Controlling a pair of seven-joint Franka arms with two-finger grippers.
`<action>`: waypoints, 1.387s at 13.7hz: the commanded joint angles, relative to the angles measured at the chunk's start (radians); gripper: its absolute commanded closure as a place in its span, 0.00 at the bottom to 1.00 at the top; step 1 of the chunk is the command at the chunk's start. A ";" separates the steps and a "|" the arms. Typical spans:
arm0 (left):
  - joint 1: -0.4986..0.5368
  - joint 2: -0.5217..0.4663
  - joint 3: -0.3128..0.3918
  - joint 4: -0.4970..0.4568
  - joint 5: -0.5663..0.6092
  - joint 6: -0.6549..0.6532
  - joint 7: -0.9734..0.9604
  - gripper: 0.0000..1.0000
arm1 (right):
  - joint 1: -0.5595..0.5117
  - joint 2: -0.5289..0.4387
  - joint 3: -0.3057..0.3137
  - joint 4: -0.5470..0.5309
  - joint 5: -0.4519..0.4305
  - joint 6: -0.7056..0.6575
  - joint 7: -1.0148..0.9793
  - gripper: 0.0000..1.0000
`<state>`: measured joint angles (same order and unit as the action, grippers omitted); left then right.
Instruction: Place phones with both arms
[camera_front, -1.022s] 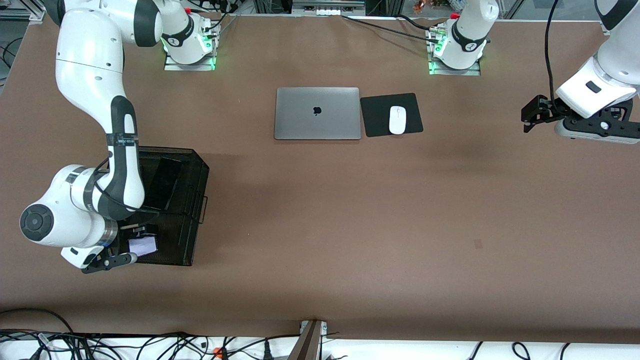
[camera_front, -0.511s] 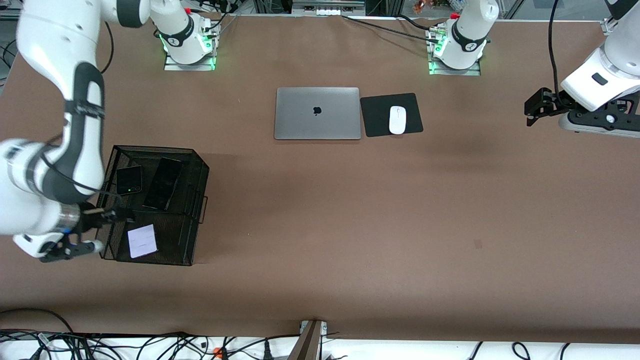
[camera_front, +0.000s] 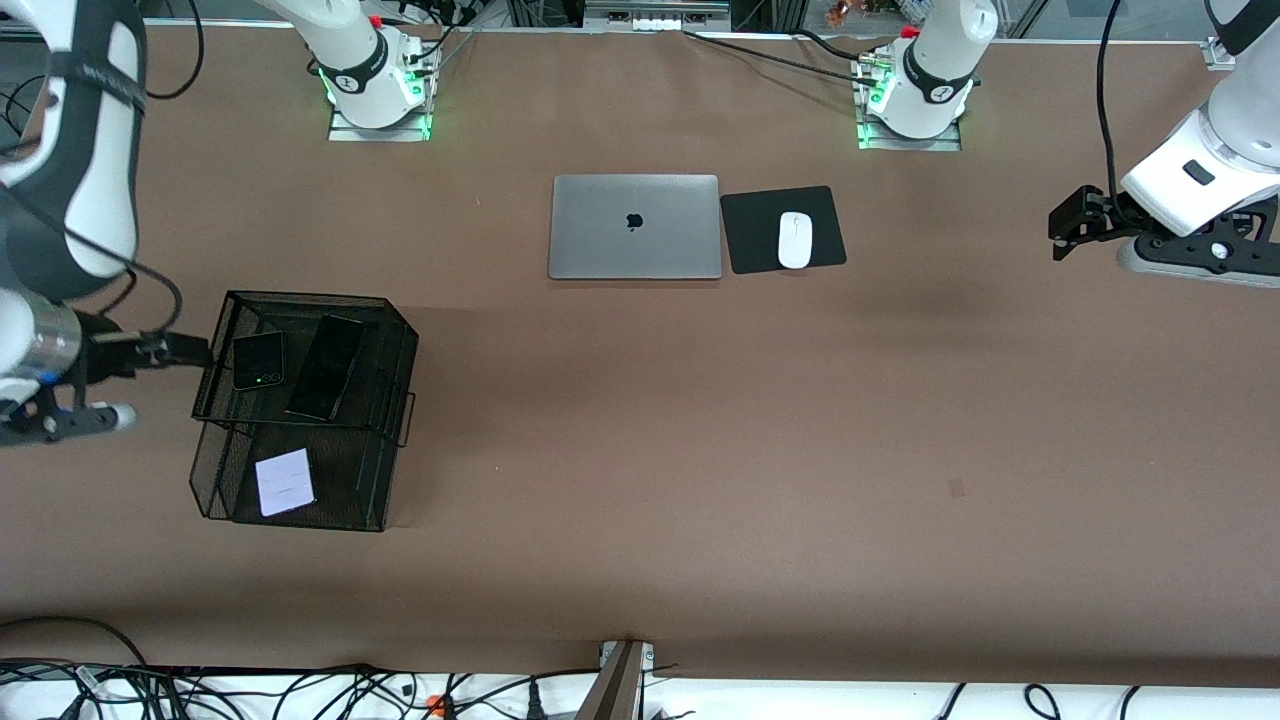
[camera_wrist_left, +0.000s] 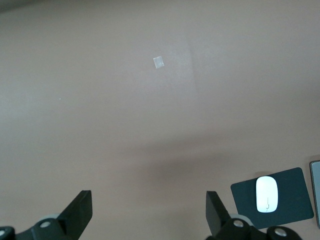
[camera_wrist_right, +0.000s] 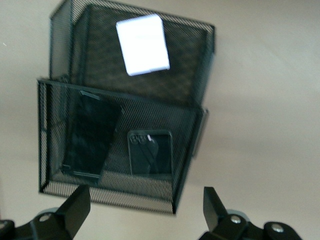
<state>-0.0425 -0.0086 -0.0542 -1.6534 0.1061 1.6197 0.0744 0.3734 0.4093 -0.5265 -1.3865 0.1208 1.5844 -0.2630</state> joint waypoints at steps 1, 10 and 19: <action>0.001 0.018 -0.003 0.040 -0.031 -0.021 0.010 0.00 | -0.020 -0.229 0.120 -0.222 -0.127 0.054 0.144 0.00; 0.000 0.016 -0.003 0.040 -0.032 -0.020 0.012 0.00 | -0.453 -0.375 0.525 -0.263 -0.147 -0.020 0.226 0.00; 0.000 0.016 -0.003 0.041 -0.032 -0.021 0.012 0.00 | -0.449 -0.362 0.523 -0.250 -0.142 -0.034 0.237 0.00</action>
